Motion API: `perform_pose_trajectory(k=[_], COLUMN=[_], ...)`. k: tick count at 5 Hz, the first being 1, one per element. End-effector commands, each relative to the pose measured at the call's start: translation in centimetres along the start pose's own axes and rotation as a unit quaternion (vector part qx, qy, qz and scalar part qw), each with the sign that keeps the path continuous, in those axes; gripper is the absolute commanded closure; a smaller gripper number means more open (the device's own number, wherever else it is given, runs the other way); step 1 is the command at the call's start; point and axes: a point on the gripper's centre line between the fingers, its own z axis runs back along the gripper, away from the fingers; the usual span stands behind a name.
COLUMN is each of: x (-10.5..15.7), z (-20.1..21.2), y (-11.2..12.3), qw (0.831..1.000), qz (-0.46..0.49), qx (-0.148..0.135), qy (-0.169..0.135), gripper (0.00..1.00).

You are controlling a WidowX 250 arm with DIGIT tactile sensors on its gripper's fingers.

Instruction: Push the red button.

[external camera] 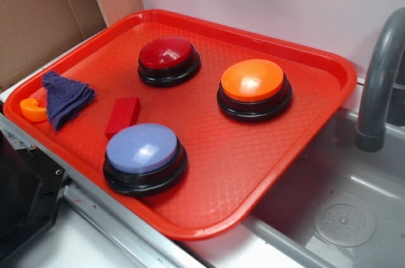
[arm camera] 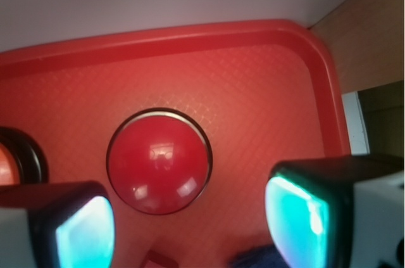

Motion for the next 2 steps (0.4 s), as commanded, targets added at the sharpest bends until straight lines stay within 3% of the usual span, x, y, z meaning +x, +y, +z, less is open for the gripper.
perform_pose_trajectory(k=[1, 2], x=[0.97, 0.37], z=[2.91, 3.25], y=[-0.07, -0.09], qw=[0.999, 0.999], qz=[-0.008, -0.009], qx=[0.002, 0.004], qy=[-0.034, -0.040], gripper=[0.00, 0.00])
